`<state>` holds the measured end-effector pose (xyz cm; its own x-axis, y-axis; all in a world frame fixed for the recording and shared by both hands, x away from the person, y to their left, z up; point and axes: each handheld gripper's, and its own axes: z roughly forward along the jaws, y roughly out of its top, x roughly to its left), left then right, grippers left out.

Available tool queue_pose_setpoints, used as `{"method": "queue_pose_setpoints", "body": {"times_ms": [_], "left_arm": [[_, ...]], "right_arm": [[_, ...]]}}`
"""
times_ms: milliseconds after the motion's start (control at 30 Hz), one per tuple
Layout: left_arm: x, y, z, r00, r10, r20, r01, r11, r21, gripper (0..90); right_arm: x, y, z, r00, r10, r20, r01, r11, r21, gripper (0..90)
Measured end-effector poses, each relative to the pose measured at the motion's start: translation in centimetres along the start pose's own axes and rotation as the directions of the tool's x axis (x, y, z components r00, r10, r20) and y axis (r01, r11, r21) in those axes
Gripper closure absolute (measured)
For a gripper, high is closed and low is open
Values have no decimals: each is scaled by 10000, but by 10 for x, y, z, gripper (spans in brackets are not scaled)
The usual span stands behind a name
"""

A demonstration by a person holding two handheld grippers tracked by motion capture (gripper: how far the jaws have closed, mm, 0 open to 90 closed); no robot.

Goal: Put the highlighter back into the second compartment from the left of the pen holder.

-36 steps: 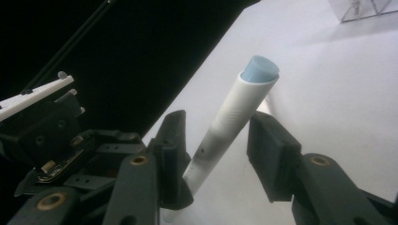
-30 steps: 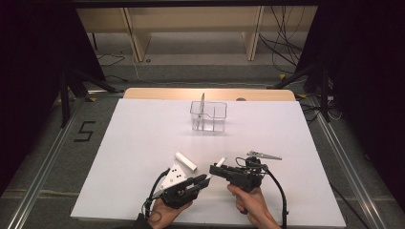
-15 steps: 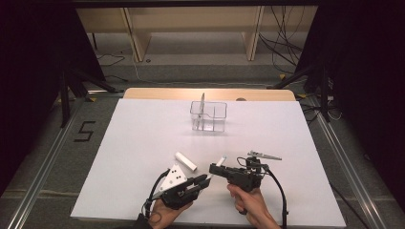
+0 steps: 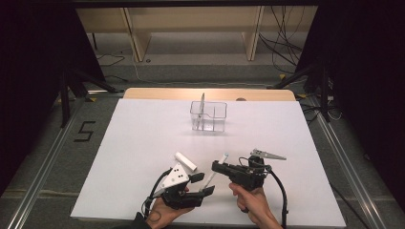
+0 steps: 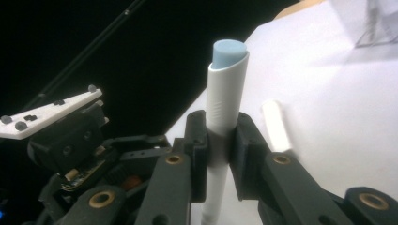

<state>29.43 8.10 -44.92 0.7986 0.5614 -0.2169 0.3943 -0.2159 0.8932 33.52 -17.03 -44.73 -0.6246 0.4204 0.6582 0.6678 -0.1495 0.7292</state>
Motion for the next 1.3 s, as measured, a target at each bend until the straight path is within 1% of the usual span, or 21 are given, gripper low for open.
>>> {"method": "queue_pose_setpoints", "body": {"times_ms": [133,267,367,467,567,667,733,800,933,1000,1033,1133,1167,1233,1300], "left_arm": [[6,2,-5,9998,157,-145,-157,9999,17,353],[11,1,-7,9993,158,-350,-153,9998,149,319],[15,1,-9,9983,197,-542,-188,9997,172,282],[19,1,-12,9980,191,-600,-184,9998,112,261],[26,1,-16,9983,-7,-577,8,10000,13,246],[32,0,-20,9972,-120,-742,118,9999,-37,240],[35,-1,-21,9961,-193,-865,186,9998,-91,237],[37,-2,-23,9951,-262,-954,248,9996,-155,232],[40,-2,-27,9938,-278,-1080,246,9992,-309,226],[42,-2,-30,9927,-217,-1186,183,9994,-299,226],[43,-3,-31,9916,-89,-1290,55,9996,-265,226],[45,-4,-33,9864,215,-1629,-257,9994,-234,226],[47,-4,-34,9855,256,-1680,-297,9993,-223,226],[49,-5,-37,9848,178,-1725,-222,9995,-236,226],[52,-5,-39,9835,159,-1803,-213,9994,-279,226]], "right_arm": [[-1,4,-5,9991,-287,315,292,9995,-150,790],[1,10,-9,9958,-638,662,656,9975,-253,790],[3,15,-12,9912,-965,905,1001,9943,-360,789],[4,21,-13,9866,-1186,1124,1243,9913,-444,789],[3,29,-14,9812,-1354,1372,1441,9880,-559,789],[3,38,-16,9740,-1562,1639,1691,9833,-673,788],[3,43,-16,9727,-1565,1713,1718,9820,-787,788],[2,49,-17,9689,-1648,1848,1827,9796,-842,788],[0,61,-17,9637,-1717,2044,1949,9757,-996,788],[0,66,-15,9619,-1741,2109,1987,9747,-1020,788],[0,68,-14,9604,-1762,2158,2016,9742,-1019,788],[-1,75,-11,9531,-1924,2337,2200,9706,-980,788],[-1,77,-9,9507,-1938,2420,2219,9705,-946,788],[-2,81,-7,9451,-2022,2568,2326,9680,-937,788],[-3,85,-4,9440,-1984,2638,2305,9683,-966,788]]}}
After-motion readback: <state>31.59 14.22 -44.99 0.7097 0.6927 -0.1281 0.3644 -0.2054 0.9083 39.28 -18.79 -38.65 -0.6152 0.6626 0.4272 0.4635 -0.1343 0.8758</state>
